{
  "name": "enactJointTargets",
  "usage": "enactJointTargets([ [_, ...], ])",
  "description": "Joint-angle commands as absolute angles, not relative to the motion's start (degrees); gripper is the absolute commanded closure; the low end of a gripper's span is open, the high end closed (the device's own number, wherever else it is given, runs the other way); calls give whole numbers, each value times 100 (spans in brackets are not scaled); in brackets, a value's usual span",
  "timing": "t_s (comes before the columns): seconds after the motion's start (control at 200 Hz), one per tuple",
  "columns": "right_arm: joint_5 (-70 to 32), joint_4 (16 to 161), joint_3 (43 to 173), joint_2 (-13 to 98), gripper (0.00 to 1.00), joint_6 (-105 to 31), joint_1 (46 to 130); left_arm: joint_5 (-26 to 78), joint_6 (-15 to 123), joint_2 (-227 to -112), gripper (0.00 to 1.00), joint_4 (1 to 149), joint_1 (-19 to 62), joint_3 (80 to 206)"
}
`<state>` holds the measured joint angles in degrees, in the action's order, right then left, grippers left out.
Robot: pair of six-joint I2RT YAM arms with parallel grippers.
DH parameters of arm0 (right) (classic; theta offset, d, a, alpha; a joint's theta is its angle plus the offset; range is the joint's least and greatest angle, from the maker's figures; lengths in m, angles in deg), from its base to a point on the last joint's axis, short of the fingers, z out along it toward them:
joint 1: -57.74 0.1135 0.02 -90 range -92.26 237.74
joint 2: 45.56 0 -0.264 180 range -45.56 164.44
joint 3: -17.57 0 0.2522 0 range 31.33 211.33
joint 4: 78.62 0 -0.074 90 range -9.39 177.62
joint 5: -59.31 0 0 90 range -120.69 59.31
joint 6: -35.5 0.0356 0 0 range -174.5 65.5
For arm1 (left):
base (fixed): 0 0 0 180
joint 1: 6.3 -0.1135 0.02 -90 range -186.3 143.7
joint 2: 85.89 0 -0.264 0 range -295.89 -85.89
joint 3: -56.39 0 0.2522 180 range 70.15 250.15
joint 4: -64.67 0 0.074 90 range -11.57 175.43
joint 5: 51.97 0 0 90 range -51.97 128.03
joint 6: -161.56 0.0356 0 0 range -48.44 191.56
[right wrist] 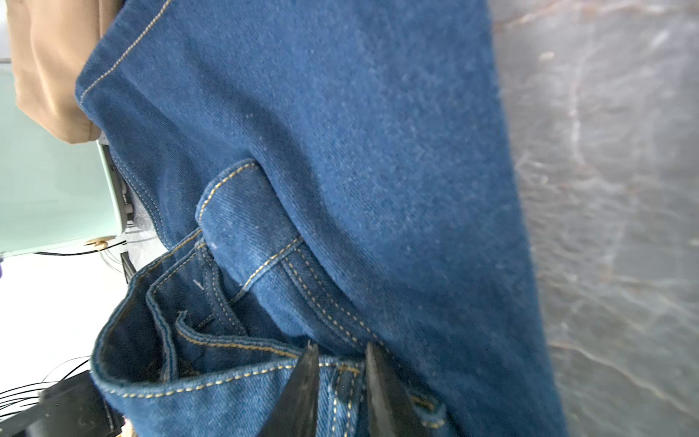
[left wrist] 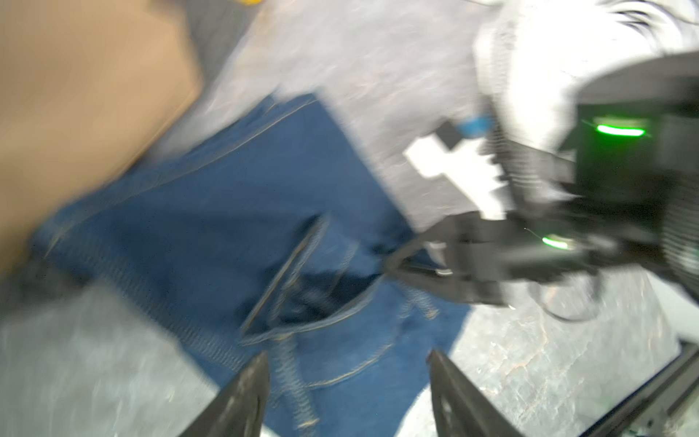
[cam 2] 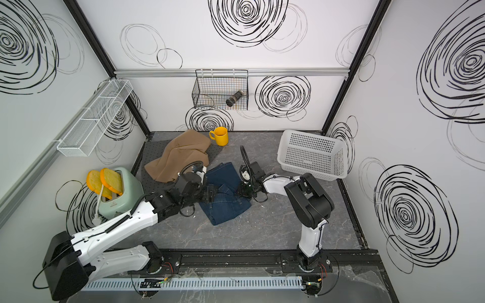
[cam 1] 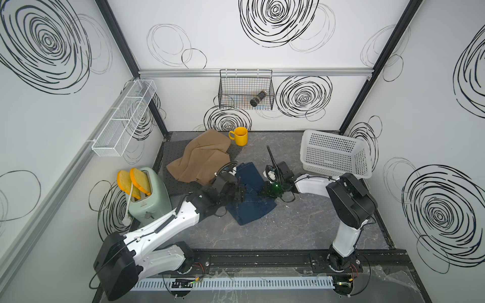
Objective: Roll up the skirts
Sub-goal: Roll the skirt at the center of the board.
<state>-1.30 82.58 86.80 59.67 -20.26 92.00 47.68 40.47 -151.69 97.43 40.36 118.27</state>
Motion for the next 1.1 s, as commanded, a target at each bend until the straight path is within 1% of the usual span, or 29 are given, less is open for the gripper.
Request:
enactJointTargets([
  [0.0, -393, 7641, 8486, 6354, 73, -2064, 9138, 6168, 5472, -15742, 31, 10241, 4982, 12147],
  [0.08, -238, 7688, 8439, 6334, 73, -2083, 9041, 6512, 6067, -16288, 30, 10125, 5534, 12226],
  [0.235, 211, 7836, 8367, 6384, 73, -2171, 8955, 6926, 6932, -17203, 30, 9827, 6067, 12160],
  [0.33, 407, 7945, 8284, 6396, 73, -2198, 8890, 6962, 7024, -17513, 30, 9778, 6024, 12179],
  [0.4, 583, 7996, 8235, 6403, 73, -2214, 8826, 7229, 7024, -17608, 24, 9641, 6038, 12026],
  [0.465, 676, 7998, 8201, 6375, 72, -2253, 8739, 6905, 7009, -17700, 21, 9481, 6025, 11895],
  [0.58, 912, 8027, 8166, 6356, 72, -2290, 8598, 6934, 6890, -18266, 22, 9682, 5965, 12057],
  [0.665, 996, 8019, 8161, 6314, 71, -2333, 8560, 6748, 6822, -18503, 25, 9744, 5893, 12173],
  [0.72, 1059, 8031, 8130, 6272, 70, -2339, 8559, 6658, 6824, -18554, 31, 9752, 5843, 12182],
  [0.74, 1079, 8042, 8126, 6258, 70, -2339, 8544, 6586, 6803, -18564, 34, 9770, 5805, 12202],
  [0.76, 1096, 8041, 8119, 6235, 69, -2339, 8544, 6465, 6771, -18564, 40, 9778, 5765, 12219],
  [0.786, 1106, 8047, 8101, 6209, 68, -2339, 8535, 6292, 6733, -18550, 48, 9772, 5687, 12235],
  [0.836, 1132, 8067, 8069, 6134, 65, -2306, 8508, 5996, 6681, -18522, 76, 9762, 5518, 12264],
  [0.856, 1132, 8053, 8060, 6097, 63, -2296, 8487, 5855, 6653, -18512, 85, 9776, 5437, 12287],
  [0.876, 1122, 8031, 8063, 6049, 61, -2275, 8469, 5696, 6624, -18503, 91, 9797, 5344, 12323],
  [0.896, 1116, 8024, 8043, 5984, 58, -2250, 8427, 5512, 6588, -18488, 95, 9823, 5251, 12351],
  [0.906, 1120, 8023, 8023, 5952, 56, -2226, 8408, 5410, 6572, -18479, 99, 9827, 5198, 12374],
  [0.991, 1123, 8167, 7768, 5378, 40, -1980, 8131, 4581, 6414, -18338, 100, 9831, 4855, 12455],
  [1.031, 1127, 8258, 7599, 5010, 34, -1833, 7907, 4169, 6295, -18257, 100, 9816, 4719, 12479],
  [1.096, 1105, 8296, 7358, 4410, 29, -1701, 7549, 3333, 5980, -18128, 100, 9749, 4435, 12503],
])
